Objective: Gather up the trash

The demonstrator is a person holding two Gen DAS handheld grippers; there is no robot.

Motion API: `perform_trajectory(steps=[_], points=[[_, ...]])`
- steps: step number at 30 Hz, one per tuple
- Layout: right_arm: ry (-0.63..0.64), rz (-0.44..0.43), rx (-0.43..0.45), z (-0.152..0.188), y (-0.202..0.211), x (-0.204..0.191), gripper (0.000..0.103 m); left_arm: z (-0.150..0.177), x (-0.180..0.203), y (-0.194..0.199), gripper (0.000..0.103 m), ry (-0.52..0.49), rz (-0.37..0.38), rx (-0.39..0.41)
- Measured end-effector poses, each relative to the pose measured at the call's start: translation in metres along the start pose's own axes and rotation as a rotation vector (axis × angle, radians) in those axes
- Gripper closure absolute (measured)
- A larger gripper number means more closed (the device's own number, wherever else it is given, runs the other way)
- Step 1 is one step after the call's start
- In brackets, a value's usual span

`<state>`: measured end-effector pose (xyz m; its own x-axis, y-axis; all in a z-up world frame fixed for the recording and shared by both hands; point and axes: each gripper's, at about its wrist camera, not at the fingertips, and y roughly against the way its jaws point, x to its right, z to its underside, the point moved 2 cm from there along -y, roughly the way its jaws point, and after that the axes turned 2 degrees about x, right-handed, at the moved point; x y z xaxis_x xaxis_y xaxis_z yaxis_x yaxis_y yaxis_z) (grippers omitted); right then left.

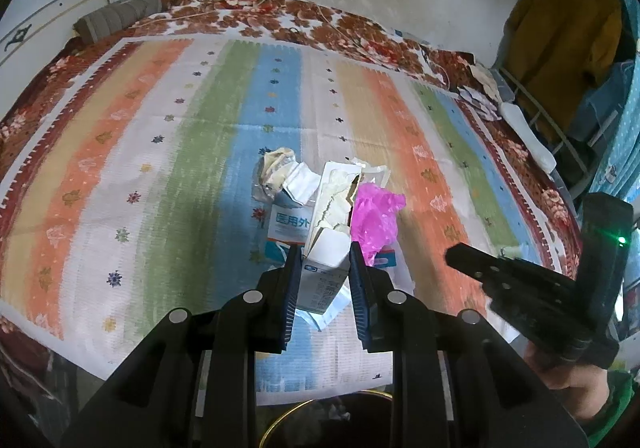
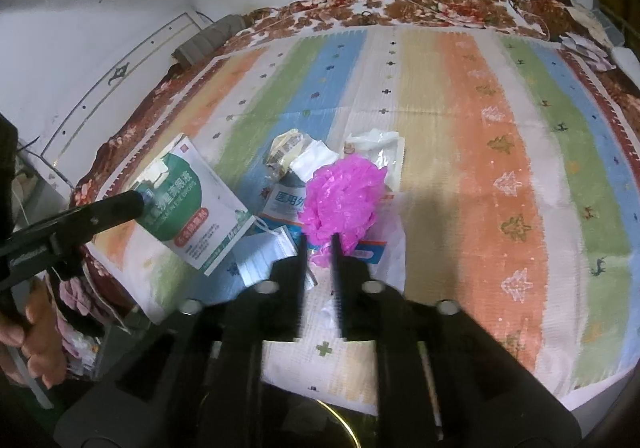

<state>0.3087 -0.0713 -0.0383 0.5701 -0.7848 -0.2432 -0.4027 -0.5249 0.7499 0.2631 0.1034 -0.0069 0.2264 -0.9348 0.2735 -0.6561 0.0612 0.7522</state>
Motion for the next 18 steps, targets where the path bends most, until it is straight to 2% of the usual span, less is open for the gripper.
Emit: perform_trajectory(steps=[4, 6, 9, 14, 18], points=[[0.002, 0.009, -0.012, -0.002, -0.019, -0.001, 0.081, -0.001, -0.001, -0.004, 0.08, -0.003, 0.0, -0.009], [0.005, 0.017, -0.018, -0.003, -0.027, 0.0, 0.071, -0.002, -0.001, -0.007, 0.08, -0.009, -0.002, -0.016], [0.001, 0.022, -0.033, -0.005, -0.041, 0.004, 0.065, -0.003, 0.0, -0.011, 0.08, -0.017, -0.011, -0.022], [-0.037, 0.031, -0.047, -0.01, -0.063, 0.017, 0.058, -0.006, 0.0, -0.02, 0.08, -0.033, -0.018, -0.036], [-0.081, 0.02, -0.069, -0.015, -0.084, 0.026, 0.058, -0.008, -0.003, -0.026, 0.08, -0.031, -0.024, -0.045]])
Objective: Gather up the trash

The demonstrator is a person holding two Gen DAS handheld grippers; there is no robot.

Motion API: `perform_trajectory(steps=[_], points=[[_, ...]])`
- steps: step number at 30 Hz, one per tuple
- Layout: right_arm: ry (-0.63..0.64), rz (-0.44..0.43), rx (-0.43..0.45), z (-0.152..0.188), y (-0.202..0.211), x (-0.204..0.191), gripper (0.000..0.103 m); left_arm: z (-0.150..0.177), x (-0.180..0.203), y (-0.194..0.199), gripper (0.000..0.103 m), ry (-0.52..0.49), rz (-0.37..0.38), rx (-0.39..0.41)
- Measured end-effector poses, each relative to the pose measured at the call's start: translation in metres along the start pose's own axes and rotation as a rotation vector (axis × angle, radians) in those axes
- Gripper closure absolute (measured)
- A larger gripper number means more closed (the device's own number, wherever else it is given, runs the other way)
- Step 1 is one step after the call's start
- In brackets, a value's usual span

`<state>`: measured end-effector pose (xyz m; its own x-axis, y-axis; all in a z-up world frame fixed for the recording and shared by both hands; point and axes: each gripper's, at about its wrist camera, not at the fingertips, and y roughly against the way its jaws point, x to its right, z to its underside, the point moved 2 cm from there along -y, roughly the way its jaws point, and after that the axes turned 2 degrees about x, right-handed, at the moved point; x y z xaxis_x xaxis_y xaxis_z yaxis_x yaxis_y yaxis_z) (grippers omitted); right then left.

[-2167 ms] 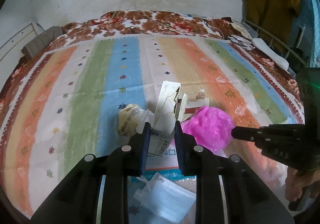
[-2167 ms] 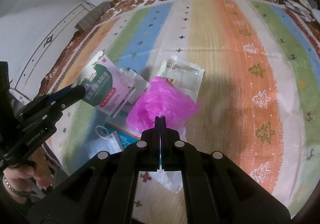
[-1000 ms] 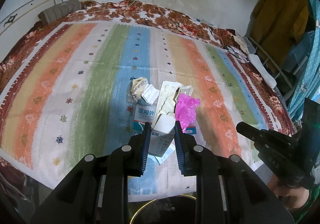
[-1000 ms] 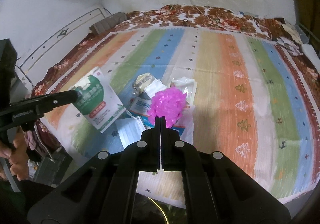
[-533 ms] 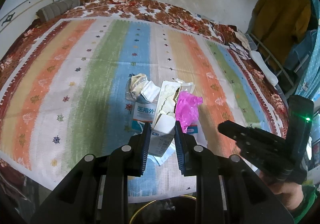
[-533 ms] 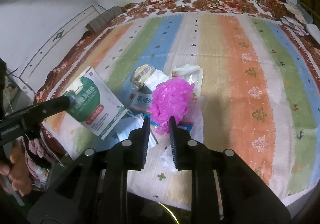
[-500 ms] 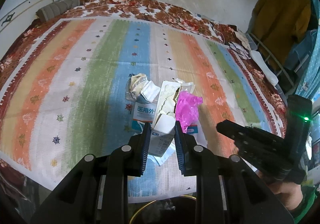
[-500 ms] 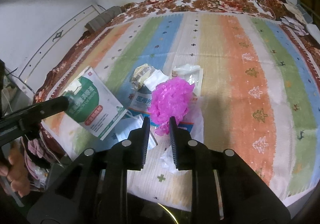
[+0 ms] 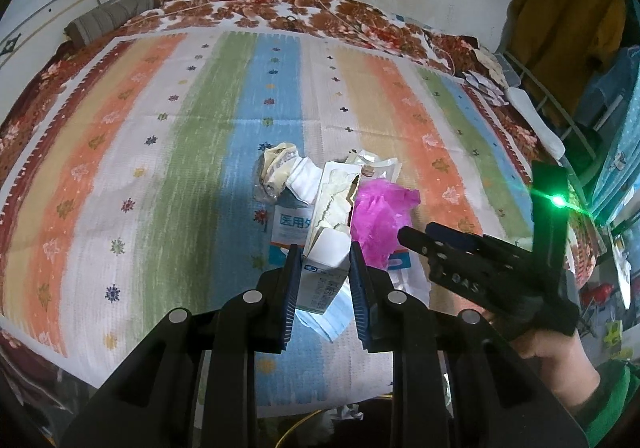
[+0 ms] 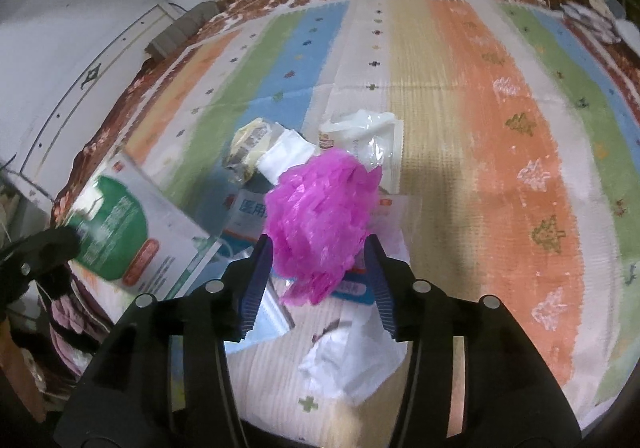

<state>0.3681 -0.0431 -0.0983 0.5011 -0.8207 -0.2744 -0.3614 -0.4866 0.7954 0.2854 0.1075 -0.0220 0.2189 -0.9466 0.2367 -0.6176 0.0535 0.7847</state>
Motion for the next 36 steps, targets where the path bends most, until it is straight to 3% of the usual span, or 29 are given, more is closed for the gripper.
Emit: perform_trajectory(steps=[5, 9, 12, 20, 24, 36], points=[[-0.015, 0.01, -0.021, -0.005, -0.02, 0.006, 0.059, -0.001, -0.005, -0.005, 0.08, 0.004, -0.009, -0.011], [-0.019, 0.012, -0.044, -0.004, -0.031, 0.01, 0.082, -0.002, -0.01, -0.009, 0.08, 0.014, -0.005, -0.02], [-0.004, 0.007, -0.05, -0.002, -0.031, 0.007, 0.09, -0.003, -0.01, -0.008, 0.08, 0.013, -0.003, -0.019], [0.052, -0.014, -0.015, 0.003, 0.0, -0.016, 0.094, 0.0, -0.01, 0.0, 0.08, 0.021, -0.002, -0.012], [0.126, 0.018, 0.001, 0.01, 0.017, -0.031, 0.095, 0.003, -0.01, 0.01, 0.08, 0.027, -0.005, -0.005], [0.206, 0.028, 0.069, 0.033, 0.092, -0.057, 0.095, 0.027, -0.001, 0.062, 0.08, 0.049, 0.036, 0.053]])
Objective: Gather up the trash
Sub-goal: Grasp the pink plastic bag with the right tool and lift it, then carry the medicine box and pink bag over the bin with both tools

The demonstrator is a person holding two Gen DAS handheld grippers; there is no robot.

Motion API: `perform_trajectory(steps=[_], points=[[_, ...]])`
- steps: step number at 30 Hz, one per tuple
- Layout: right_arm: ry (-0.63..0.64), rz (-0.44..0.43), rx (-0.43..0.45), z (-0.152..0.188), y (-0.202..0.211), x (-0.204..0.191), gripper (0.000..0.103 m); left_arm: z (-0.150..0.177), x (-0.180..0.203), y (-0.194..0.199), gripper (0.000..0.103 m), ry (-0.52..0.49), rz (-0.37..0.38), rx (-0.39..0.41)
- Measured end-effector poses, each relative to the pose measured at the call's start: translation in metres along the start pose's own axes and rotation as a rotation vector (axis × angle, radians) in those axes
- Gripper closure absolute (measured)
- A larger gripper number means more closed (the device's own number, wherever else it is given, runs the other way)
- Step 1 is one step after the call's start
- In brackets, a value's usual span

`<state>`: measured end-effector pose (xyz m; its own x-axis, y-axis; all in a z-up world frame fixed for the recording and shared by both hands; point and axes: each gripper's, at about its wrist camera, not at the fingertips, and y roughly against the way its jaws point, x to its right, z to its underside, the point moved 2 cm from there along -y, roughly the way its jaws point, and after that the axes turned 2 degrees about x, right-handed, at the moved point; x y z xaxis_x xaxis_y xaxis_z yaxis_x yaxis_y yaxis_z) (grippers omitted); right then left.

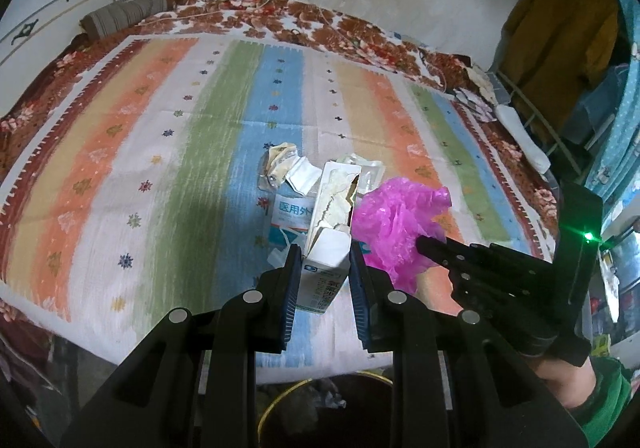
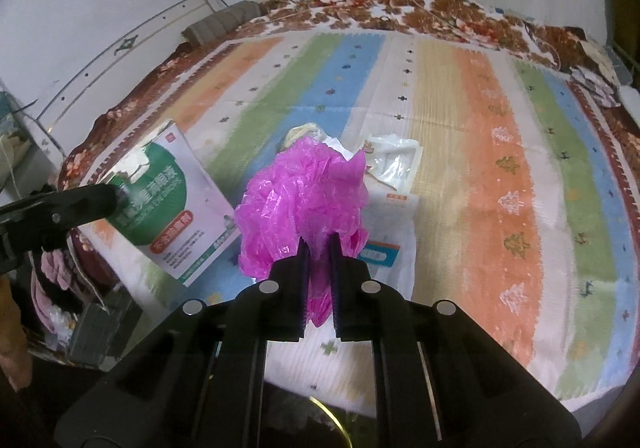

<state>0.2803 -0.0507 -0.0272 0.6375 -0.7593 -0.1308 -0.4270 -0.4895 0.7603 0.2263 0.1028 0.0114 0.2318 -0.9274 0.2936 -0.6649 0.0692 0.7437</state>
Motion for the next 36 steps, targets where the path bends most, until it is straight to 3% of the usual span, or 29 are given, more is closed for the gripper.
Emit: perform_trajectory(steps=[8, 17, 36], points=[[0.03, 0.03, 0.048, 0.031, 0.052, -0.017, 0.095, 0.021, 0.004, 0.032, 0.08, -0.016, 0.015, 0.042], [0.013, 0.05, 0.073, 0.062, 0.082, -0.023, 0.095, 0.054, 0.011, 0.054, 0.08, -0.034, 0.034, 0.061], [0.03, 0.047, -0.006, 0.148, 0.103, -0.047, 0.095, 0.137, 0.023, 0.069, 0.08, -0.026, 0.049, -0.019]])
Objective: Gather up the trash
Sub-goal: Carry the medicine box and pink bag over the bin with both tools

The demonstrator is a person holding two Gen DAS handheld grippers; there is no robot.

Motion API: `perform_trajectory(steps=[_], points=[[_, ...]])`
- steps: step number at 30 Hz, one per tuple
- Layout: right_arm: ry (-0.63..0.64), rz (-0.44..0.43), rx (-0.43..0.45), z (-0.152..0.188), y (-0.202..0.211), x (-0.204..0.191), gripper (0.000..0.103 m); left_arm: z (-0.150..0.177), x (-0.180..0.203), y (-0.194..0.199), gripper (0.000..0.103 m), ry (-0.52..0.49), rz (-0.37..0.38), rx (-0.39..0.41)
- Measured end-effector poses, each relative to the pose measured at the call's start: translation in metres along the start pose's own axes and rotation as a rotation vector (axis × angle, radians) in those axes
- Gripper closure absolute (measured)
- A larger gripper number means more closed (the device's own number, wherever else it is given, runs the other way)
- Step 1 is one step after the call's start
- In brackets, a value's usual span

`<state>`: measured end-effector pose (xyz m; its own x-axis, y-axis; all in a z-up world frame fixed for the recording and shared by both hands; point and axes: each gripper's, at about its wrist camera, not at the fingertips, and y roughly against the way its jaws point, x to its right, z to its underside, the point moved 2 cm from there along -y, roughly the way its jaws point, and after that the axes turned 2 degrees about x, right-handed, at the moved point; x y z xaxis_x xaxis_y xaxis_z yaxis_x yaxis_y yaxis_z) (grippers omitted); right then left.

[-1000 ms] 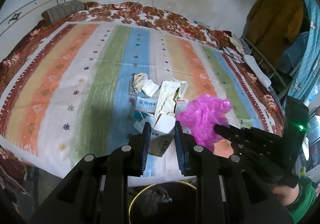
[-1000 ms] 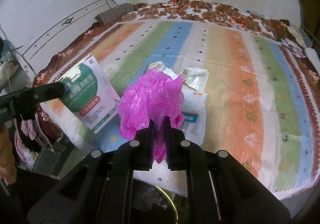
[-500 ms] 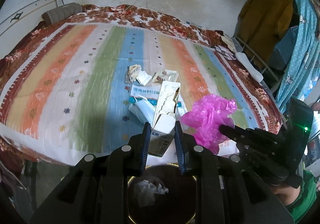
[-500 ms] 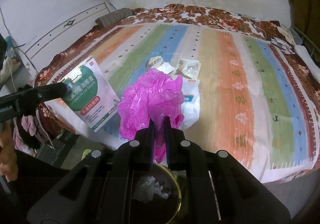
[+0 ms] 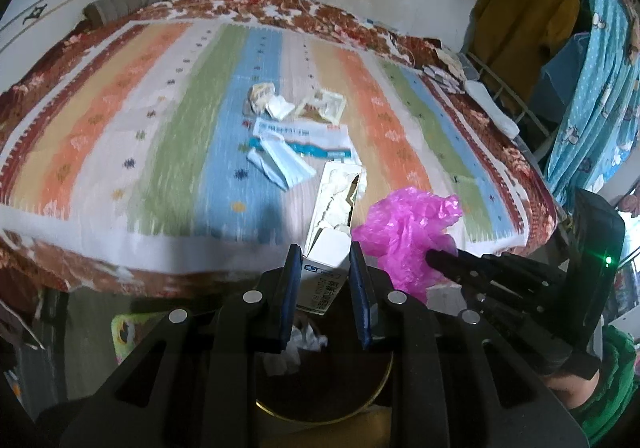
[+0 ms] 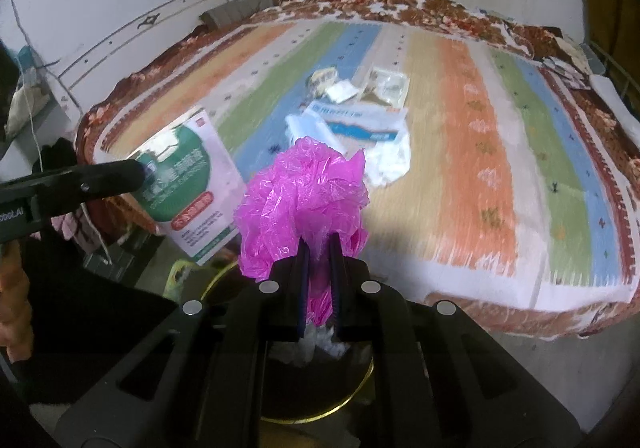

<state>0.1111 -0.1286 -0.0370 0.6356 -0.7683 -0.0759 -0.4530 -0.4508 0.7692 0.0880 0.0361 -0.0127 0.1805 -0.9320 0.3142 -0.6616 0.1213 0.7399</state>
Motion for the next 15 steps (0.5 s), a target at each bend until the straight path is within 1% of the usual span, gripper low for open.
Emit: perform_trajectory(steps=[3, 6, 10, 15], points=[[-0.006, 0.006, -0.043, 0.015, -0.005, -0.003, 0.095, 0.01, 0.0, -0.005, 0.08, 0.006, -0.018, -0.033], [-0.004, -0.015, -0.084, 0.027, -0.009, -0.007, 0.095, 0.02, -0.003, -0.012, 0.08, 0.024, -0.025, -0.074], [0.015, 0.008, -0.147, 0.041, -0.019, -0.013, 0.095, 0.029, -0.006, -0.022, 0.08, 0.049, -0.044, -0.126], [0.001, -0.006, -0.19, 0.046, -0.025, -0.012, 0.095, 0.032, -0.01, -0.027, 0.08, 0.069, -0.058, -0.157]])
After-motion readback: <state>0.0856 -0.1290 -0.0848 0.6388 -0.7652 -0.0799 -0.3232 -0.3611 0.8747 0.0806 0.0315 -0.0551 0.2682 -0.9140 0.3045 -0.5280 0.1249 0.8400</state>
